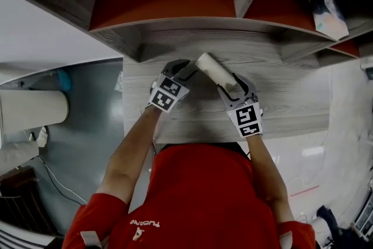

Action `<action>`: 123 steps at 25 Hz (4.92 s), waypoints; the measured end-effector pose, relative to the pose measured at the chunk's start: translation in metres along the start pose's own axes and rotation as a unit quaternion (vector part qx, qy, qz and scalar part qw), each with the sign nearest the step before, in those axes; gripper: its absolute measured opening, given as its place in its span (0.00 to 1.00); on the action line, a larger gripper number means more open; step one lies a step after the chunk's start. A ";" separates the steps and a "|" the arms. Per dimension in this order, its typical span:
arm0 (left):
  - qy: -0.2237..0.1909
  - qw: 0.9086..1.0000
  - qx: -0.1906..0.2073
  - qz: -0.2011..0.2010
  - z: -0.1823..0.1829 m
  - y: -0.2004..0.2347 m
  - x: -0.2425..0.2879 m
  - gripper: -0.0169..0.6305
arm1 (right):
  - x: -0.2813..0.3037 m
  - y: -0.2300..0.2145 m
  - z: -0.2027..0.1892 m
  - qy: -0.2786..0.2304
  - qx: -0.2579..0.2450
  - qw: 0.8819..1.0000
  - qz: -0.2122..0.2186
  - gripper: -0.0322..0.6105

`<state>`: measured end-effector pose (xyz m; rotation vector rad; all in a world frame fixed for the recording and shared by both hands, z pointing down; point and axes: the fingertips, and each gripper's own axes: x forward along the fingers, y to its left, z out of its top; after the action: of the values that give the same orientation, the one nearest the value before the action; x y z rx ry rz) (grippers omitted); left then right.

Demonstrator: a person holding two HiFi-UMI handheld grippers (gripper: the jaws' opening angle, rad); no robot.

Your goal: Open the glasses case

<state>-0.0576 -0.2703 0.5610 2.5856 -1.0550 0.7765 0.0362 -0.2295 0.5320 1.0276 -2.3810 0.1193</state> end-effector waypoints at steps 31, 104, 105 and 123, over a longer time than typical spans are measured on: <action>0.116 0.991 0.034 -0.059 -0.022 -0.006 0.041 0.24 | 0.026 -0.001 -0.045 0.075 0.020 0.995 0.060 0.50; -0.194 0.980 -0.033 0.025 0.146 -0.022 -0.072 0.08 | -0.073 -0.069 0.110 -0.178 0.072 0.981 -0.033 0.06; -0.208 0.977 -0.034 0.026 0.152 -0.024 -0.077 0.08 | -0.077 -0.066 0.114 -0.184 0.072 0.980 -0.032 0.06; -0.312 0.949 -0.010 0.040 0.192 -0.051 -0.135 0.04 | -0.122 -0.028 0.154 -0.279 0.086 0.956 -0.030 0.06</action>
<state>-0.0286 -0.2345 0.3249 2.8508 -1.3161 -0.0695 0.0563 -0.2139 0.3351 1.3567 -2.8784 0.0112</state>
